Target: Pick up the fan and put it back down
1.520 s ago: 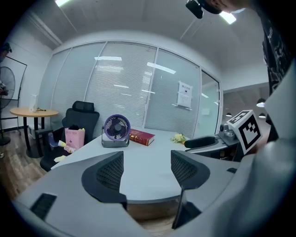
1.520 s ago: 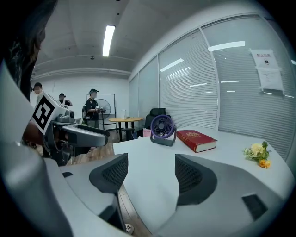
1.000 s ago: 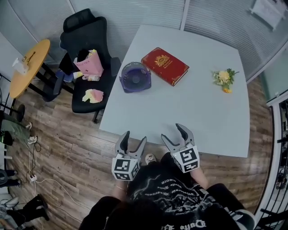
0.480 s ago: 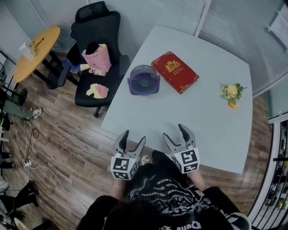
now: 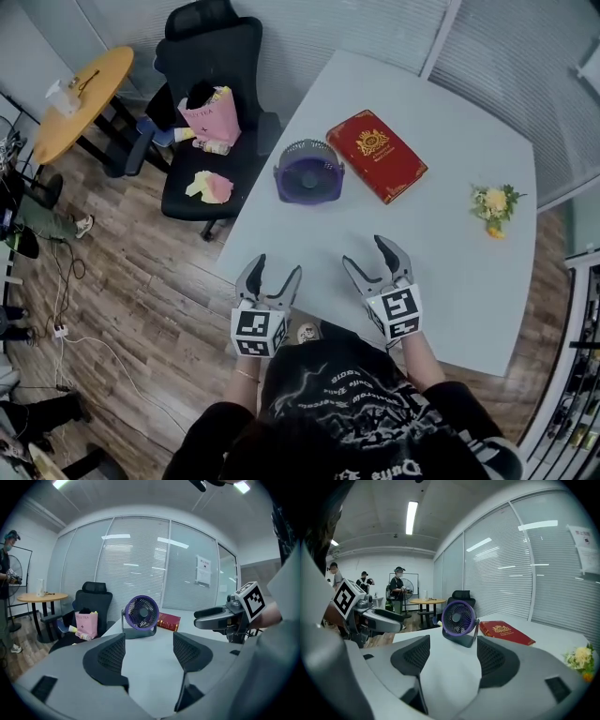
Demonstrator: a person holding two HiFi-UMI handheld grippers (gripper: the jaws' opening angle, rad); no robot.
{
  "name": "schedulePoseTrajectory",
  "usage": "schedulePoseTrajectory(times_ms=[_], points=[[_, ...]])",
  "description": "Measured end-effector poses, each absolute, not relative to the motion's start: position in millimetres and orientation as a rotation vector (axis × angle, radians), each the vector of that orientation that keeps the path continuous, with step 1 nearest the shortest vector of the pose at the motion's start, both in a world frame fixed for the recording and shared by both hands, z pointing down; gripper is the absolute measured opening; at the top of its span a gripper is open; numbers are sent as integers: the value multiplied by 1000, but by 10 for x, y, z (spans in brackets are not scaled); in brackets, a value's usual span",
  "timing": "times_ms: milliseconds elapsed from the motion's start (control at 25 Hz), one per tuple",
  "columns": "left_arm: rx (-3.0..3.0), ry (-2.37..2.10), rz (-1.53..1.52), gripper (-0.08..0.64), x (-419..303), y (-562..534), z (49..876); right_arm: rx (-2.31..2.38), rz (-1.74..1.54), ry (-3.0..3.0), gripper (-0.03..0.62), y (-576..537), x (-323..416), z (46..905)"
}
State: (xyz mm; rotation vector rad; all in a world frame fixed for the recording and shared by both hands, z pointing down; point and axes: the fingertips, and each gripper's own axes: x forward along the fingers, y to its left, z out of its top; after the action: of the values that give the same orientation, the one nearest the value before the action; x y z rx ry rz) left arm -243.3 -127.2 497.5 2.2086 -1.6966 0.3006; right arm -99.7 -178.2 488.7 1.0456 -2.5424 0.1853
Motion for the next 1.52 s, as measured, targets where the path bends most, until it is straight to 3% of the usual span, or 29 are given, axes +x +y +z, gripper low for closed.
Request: schedulePoseTrajectory(times_ms=[720,1520], points=[[2132,-1697,513,324,-2887,-2456,5351,921,201,-2411,291,-3145,-1259,5312],[2121,-1579,693,324,-3051,-3254,5965,789,238,-2334,291,-3804,-1639,5975]])
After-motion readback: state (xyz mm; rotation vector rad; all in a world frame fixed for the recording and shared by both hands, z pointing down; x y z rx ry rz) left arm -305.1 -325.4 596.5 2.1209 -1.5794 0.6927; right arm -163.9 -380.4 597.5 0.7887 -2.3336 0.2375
